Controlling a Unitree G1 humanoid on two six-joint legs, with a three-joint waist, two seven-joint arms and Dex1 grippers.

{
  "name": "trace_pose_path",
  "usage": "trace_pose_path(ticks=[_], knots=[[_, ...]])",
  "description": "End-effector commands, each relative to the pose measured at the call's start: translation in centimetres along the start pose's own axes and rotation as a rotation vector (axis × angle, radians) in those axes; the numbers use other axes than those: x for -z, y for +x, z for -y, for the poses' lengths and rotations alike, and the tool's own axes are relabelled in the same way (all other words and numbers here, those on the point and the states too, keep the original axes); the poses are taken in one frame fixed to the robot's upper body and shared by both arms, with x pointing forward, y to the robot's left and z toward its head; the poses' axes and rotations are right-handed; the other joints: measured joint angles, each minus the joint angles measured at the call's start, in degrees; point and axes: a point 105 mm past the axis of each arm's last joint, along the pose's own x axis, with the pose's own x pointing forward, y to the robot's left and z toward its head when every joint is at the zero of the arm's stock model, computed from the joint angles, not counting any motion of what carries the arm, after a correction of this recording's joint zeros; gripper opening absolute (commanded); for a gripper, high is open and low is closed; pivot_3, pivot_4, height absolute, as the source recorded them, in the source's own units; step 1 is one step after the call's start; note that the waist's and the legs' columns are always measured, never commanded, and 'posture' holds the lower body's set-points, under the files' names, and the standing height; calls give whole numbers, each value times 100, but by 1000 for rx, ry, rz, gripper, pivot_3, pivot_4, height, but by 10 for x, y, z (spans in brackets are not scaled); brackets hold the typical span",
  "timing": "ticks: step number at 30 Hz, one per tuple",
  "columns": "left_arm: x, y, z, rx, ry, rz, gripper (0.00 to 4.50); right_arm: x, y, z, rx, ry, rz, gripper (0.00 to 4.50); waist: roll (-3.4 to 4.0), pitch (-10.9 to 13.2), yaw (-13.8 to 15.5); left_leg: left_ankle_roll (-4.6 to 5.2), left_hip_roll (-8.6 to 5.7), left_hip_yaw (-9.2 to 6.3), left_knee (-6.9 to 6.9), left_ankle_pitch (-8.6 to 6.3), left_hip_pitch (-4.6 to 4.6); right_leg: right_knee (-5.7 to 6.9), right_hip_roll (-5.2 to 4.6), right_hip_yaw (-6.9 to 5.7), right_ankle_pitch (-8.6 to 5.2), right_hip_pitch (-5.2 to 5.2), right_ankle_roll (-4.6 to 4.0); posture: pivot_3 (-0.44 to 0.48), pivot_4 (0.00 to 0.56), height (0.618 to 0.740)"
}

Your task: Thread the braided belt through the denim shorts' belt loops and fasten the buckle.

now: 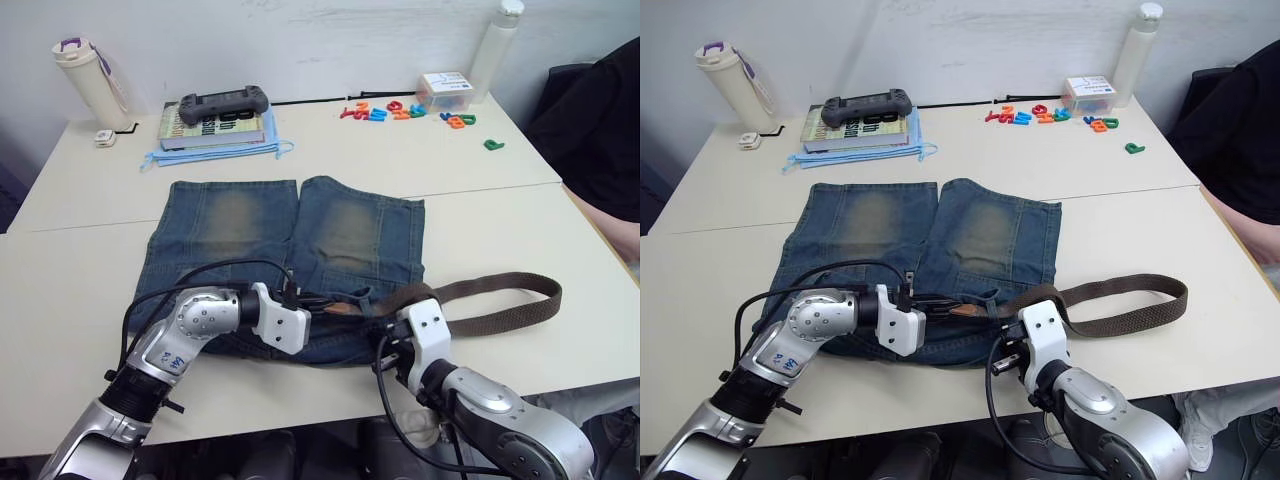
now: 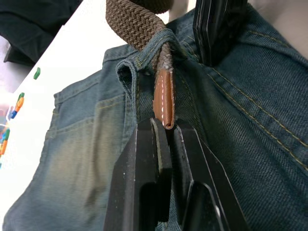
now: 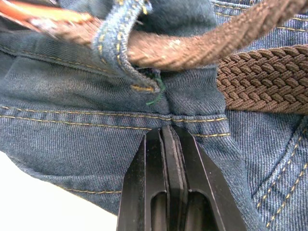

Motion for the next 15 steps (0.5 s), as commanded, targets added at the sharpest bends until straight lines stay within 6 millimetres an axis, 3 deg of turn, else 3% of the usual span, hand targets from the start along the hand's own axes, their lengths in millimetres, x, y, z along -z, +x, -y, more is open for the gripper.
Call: trace_pose_path(ticks=[1,6,15], knots=[[-2,-19,-21,-78,188,-41,0,-1,-2,0,9,-5,0,123,-1,5,-11,0,0,0,0,0,0,0,0,0,0,-1,0,0,150,714],[32,-52,-16,-128,276,-189,0,-2,-1,0,3,3,5,123,-2,9,-23,-3,2,2,-2,0,1,0,2,1,0,-2,0,0,150,714],[55,-76,-6,-164,333,-255,0,-4,1,-1,-6,9,6,123,-13,17,-18,-3,2,1,-3,-1,1,1,2,-1,0,-3,0,0,150,714]])
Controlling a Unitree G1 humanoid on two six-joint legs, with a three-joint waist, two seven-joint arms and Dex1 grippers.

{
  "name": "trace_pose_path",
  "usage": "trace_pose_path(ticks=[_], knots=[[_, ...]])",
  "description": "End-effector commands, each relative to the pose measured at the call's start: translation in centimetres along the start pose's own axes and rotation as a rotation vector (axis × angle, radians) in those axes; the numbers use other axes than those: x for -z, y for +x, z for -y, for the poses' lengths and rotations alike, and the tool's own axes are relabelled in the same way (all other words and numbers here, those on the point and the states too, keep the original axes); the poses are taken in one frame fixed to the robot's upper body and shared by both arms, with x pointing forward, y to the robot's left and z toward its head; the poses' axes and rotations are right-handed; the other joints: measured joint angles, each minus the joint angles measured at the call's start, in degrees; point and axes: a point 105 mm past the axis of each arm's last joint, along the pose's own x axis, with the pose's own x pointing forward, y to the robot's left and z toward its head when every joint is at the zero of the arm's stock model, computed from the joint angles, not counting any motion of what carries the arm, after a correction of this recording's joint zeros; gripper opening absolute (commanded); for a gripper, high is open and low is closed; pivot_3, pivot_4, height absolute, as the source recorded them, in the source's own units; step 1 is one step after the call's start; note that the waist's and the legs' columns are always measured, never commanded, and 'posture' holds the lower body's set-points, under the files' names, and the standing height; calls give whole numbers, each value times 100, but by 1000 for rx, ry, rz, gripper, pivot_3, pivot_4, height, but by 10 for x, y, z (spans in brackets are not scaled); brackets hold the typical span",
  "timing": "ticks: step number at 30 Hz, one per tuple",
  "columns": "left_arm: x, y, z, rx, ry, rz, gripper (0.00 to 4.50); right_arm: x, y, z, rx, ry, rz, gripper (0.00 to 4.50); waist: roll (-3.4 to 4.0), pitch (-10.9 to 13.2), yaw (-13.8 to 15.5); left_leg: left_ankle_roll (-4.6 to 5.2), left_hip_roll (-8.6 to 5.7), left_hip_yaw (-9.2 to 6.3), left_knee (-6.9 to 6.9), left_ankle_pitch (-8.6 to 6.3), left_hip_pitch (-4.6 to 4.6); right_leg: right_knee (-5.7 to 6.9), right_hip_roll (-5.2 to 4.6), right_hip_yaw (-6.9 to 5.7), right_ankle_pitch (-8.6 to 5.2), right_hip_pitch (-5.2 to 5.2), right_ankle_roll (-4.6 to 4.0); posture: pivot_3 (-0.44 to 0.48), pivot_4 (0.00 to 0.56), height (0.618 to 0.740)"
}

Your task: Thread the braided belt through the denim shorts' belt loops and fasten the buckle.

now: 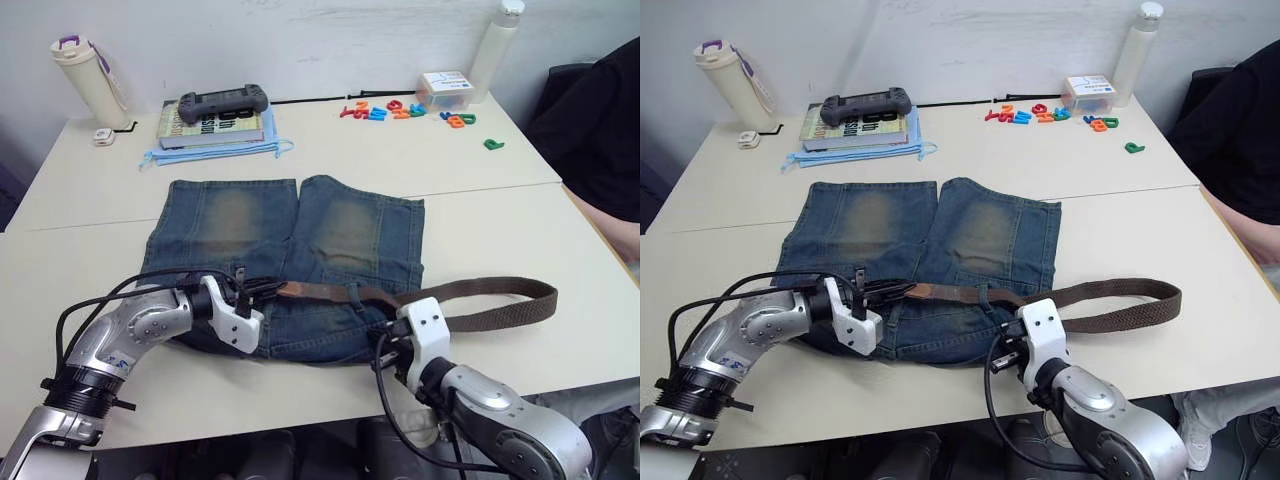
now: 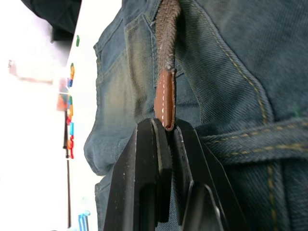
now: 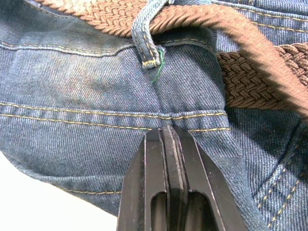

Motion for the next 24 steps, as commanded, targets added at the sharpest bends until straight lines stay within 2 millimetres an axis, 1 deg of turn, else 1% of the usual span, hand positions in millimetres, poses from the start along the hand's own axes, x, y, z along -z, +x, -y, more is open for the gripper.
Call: trace_pose_path(ticks=[1,5,9,12,15,17,21,23,24], knots=[[12,-16,-4,-36,14,-43,0,-2,-1,1,2,-3,3,123,2,1,-16,0,1,0,-2,0,0,0,0,0,0,-2,0,0,150,714],[6,-17,-5,-61,4,-9,0,-2,-2,3,3,-2,2,123,0,3,-17,0,-2,0,0,0,-1,0,-3,-1,0,0,0,0,150,714],[6,-27,-4,-77,-15,-2,0,-2,-3,5,4,-10,-2,123,1,4,-43,2,-1,1,-3,-1,-1,0,-3,0,0,-1,0,0,150,714],[4,-33,-8,-103,-37,6,0,-4,-3,7,3,-21,-1,123,2,7,-59,1,0,0,-4,-2,-2,0,-3,-1,-1,-2,-1,0,150,714],[1,-34,-13,-131,-57,16,0,-8,-2,8,-1,-35,12,123,1,9,-70,4,-3,0,-1,-3,-2,-1,-6,-1,-1,0,-1,0,150,714],[0,-33,-10,-126,-68,9,0,-10,-1,9,1,-58,15,123,0,11,-78,5,-2,0,0,-4,-3,0,-6,-2,-1,0,-1,0,150,714],[-2,-29,-7,-123,-91,5,0,-5,-2,21,56,-122,-20,123,3,15,-88,5,-4,0,-1,-4,-3,-2,-5,-2,-1,-1,-1,0,150,714],[-5,-25,-5,-119,-105,11,0,-8,-2,31,100,-126,-15,123,3,15,-88,6,-5,0,-1,-4,-4,-3,-6,-2,-1,0,-1,0,150,714],[-7,-23,-4,-119,-109,17,0,-12,-2,35,112,-126,1,123,2,15,-86,6,-4,0,0,-4,-4,-4,-6,-2,-1,0,-1,0,150,714]])
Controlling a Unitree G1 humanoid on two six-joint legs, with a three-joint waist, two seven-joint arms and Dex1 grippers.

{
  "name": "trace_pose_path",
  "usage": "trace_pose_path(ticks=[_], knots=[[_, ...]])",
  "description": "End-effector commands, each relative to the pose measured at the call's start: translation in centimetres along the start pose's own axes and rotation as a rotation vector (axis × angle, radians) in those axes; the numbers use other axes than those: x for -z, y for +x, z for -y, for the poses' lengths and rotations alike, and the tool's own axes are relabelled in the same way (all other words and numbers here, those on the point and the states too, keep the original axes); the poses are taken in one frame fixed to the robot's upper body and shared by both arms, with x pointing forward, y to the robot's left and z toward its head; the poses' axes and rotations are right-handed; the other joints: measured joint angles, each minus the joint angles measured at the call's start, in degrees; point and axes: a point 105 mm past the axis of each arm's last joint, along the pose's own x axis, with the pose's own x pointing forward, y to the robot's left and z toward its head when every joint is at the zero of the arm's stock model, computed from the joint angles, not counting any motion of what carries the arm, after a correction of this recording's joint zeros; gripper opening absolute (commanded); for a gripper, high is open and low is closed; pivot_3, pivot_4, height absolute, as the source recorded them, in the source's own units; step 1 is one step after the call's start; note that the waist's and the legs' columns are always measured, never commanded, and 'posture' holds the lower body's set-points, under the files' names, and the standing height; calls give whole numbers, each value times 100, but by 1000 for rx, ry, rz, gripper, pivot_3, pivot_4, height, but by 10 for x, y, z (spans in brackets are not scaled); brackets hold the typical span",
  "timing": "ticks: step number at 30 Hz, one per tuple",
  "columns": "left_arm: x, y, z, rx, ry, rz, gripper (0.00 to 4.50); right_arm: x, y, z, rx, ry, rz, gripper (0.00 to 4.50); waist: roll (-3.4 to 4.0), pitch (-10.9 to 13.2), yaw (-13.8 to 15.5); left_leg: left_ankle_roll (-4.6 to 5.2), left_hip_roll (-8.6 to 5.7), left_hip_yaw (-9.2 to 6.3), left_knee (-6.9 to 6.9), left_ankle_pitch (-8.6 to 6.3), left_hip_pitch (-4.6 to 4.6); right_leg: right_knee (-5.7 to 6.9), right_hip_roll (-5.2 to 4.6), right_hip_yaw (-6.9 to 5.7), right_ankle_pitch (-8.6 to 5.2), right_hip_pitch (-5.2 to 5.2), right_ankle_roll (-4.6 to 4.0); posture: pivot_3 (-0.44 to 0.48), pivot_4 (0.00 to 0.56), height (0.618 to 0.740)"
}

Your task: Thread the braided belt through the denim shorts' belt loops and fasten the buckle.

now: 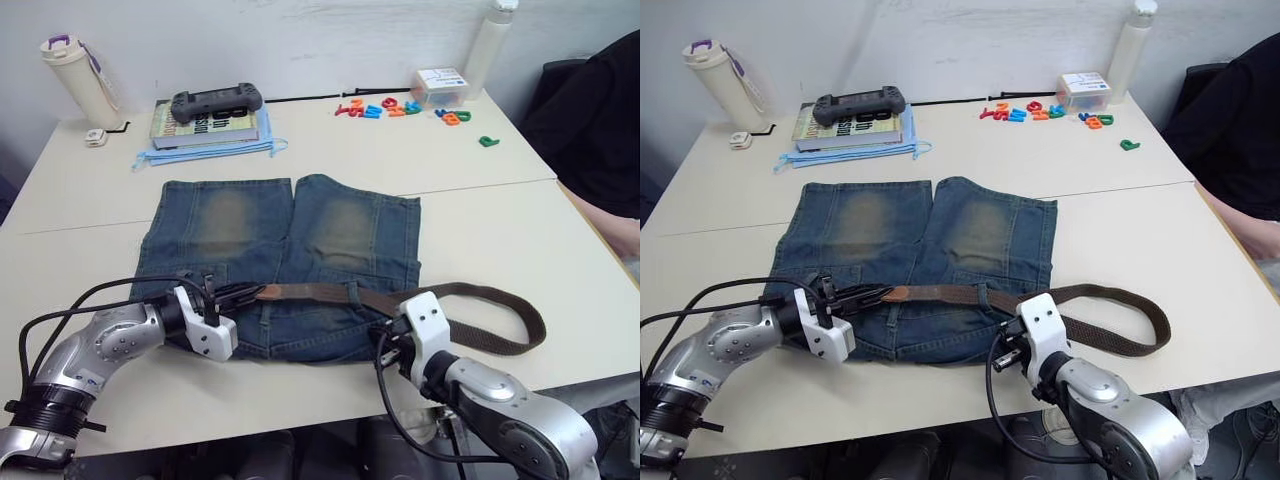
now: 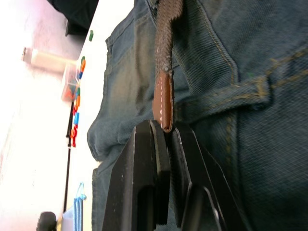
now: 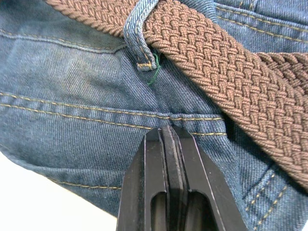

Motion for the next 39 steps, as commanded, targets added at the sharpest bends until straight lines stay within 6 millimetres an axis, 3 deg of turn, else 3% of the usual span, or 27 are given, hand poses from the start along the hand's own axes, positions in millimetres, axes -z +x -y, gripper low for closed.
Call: trace_pose_path(ticks=[1,9,12,15,17,19,23,29,33,38,39], knots=[[-9,4,-8,-40,-3,25,0,-6,-2,26,116,-13,20,123,-1,1,1,0,0,0,1,0,0,0,0,0,0,0,0,0,150,714],[-10,11,-6,-35,-24,15,0,-21,-3,21,88,-25,78,123,0,4,7,-1,1,-2,1,0,-1,3,0,-1,0,-1,0,0,150,714],[-11,15,-7,-40,-33,20,0,-27,-6,21,83,-37,102,954,0,4,-3,0,0,1,1,0,-1,0,0,1,0,0,0,0,150,714],[-11,19,-6,-37,-39,23,0,-42,-19,13,23,-100,156,2400,3,7,4,0,-1,0,2,0,-2,0,-1,0,0,0,0,0,150,714],[-11,20,-6,-36,-44,26,0,-51,-32,3,-46,-203,188,3111,5,9,8,1,-3,1,4,-1,-4,-1,-1,0,0,-1,0,0,150,714],[-10,22,-6,-37,-46,28,0,-55,-41,-7,-110,-296,199,3111,2,14,21,2,-4,0,3,-1,-5,-5,-1,-2,0,0,0,0,150,714],[-12,26,-5,-29,-55,44,0,-30,-48,-18,-216,-756,61,3111,8,31,41,5,-7,4,4,-2,-6,-12,-3,-6,0,0,0,0,150,714],[-11,30,-8,-33,-57,51,0,-13,-33,-15,-182,-1163,87,3111,-11,42,56,-3,7,3,6,-3,-13,-25,-3,-16,0,-2,0,0,150,714],[-12,31,-9,-36,-57,53,0,-6,-24,-16,-126,-1291,111,3111,-15,44,100,0,0,4,19,-4,-19,-27,-1,-16,1,-1,1,0,150,714],[-13,33,-10,-39,-60,60,0,1,-5,0,27,-1365,67,3111,-20,41,122,-3,4,3,20,-3,-18,-21,6,-17,1,-1,1,0,150,714],[-13,33,-10,-40,-60,60,0,1,-3,3,54,-1363,62,2896,-20,41,123,-4,2,3,22,-2,-17,-18,10,-17,1,1,1,0,150,714]])
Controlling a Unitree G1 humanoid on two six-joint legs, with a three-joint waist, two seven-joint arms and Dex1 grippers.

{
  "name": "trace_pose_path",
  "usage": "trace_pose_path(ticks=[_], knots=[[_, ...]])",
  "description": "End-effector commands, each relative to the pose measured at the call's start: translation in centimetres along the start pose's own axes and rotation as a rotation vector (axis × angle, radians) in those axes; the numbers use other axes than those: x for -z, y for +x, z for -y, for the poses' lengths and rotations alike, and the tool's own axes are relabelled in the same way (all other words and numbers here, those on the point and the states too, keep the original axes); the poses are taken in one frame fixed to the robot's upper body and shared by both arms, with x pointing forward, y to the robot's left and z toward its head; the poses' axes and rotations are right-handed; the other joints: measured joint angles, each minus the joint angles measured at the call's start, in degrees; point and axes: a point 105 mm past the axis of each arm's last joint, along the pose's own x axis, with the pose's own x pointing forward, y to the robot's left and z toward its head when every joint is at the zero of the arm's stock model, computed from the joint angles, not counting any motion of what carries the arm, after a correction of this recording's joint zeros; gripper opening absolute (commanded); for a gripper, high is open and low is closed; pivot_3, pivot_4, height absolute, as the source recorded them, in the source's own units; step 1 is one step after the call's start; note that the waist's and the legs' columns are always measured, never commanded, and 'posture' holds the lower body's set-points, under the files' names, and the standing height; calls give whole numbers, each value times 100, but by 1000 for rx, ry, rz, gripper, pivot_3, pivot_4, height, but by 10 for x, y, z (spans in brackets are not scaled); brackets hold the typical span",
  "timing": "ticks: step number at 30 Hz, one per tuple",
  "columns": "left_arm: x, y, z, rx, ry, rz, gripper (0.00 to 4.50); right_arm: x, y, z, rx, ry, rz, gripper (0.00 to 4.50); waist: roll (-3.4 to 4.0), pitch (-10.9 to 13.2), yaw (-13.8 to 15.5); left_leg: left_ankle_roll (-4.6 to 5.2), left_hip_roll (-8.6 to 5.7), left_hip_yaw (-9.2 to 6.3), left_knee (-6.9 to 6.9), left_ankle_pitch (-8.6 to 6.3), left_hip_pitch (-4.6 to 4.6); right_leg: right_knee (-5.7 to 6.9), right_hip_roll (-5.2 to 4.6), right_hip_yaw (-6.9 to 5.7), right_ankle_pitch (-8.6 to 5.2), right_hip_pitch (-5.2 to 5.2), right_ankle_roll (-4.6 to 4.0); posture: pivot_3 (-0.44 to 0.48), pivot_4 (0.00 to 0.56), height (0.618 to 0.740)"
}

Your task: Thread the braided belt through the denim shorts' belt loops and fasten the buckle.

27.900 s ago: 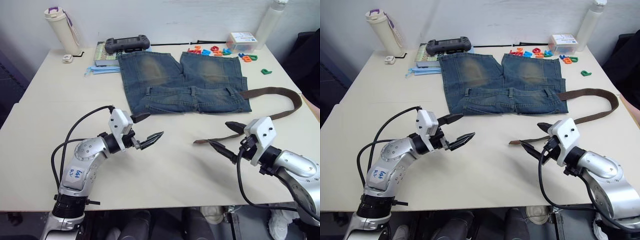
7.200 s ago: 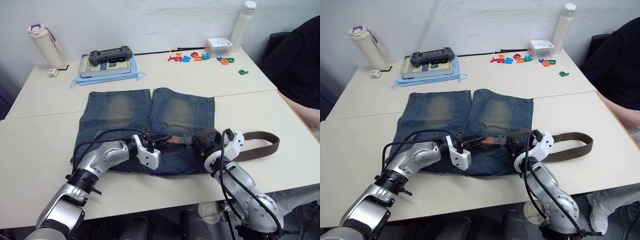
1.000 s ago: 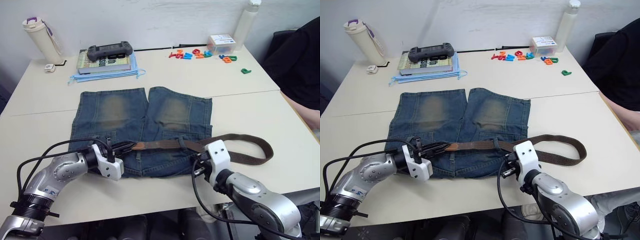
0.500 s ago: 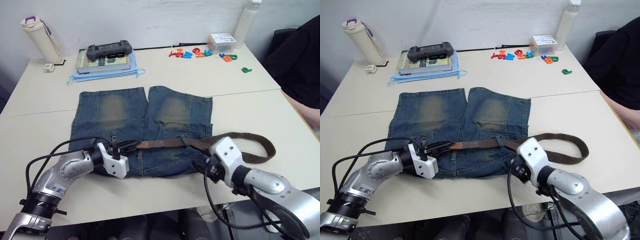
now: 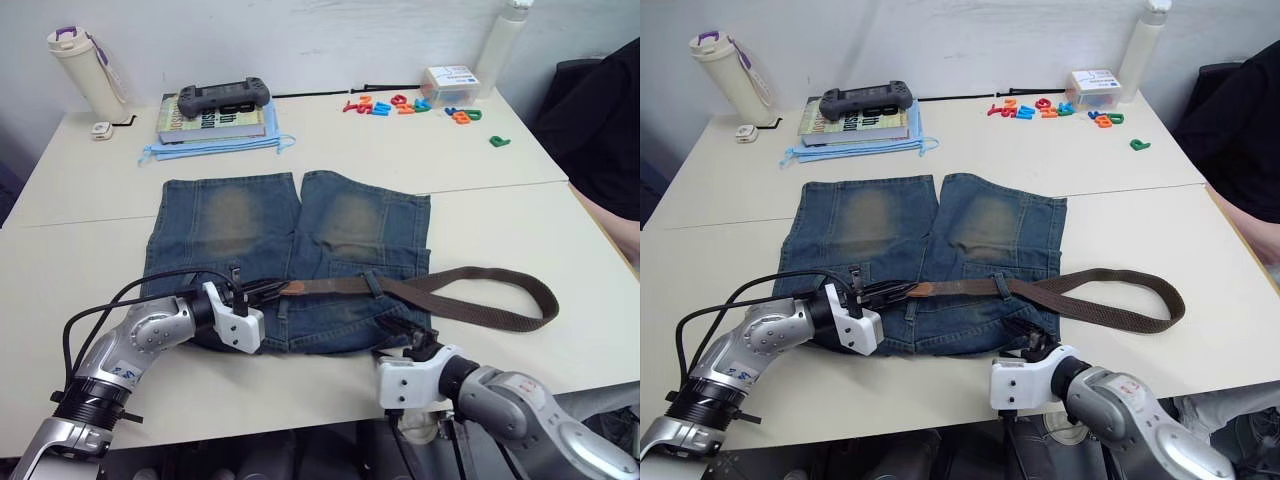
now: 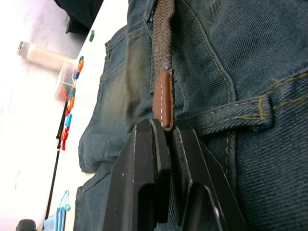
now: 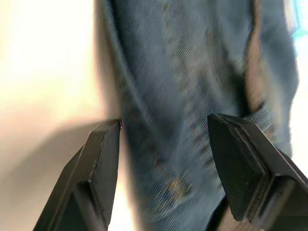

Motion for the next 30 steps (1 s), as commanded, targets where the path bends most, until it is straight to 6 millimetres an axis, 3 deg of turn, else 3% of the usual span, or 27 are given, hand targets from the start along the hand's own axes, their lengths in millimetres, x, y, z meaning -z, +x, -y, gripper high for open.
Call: trace_pose_path(ticks=[1,4,7,12,17,20,30], knots=[[-3,1,-6,-26,-1,17,0,19,4,0,43,-34,-100,2566,-2,-1,4,0,-1,0,4,0,1,4,1,1,0,1,0,0,150,714],[-3,2,-7,-29,0,17,0,23,4,0,70,-26,-125,1454,-3,-1,11,0,-8,-1,11,1,3,18,3,0,1,3,-1,0,150,714],[-3,3,-7,-30,-1,21,0,26,5,4,108,2,-142,18,-3,-1,18,1,-14,-3,19,2,4,30,2,0,1,4,-1,0,150,714],[-7,10,-9,-39,-4,39,0,46,9,12,149,55,-229,18,-3,-1,14,0,-14,-5,20,2,4,33,4,-1,1,3,-1,0,150,714],[-8,24,-12,-53,2,24,0,85,5,29,167,40,-364,18,-4,-1,35,3,-25,-7,31,3,3,40,1,-3,1,6,-1,0,150,714],[-7,32,-11,-55,14,7,0,96,3,36,164,16,-384,18,-4,0,37,6,-31,-9,32,3,3,39,-2,-3,1,7,-1,0,150,714],[-7,50,-15,-76,15,-21,0,86,-1,31,113,9,-287,18,-4,0,28,6,-27,-5,33,3,-1,40,-1,-2,1,1,-1,0,150,714]])
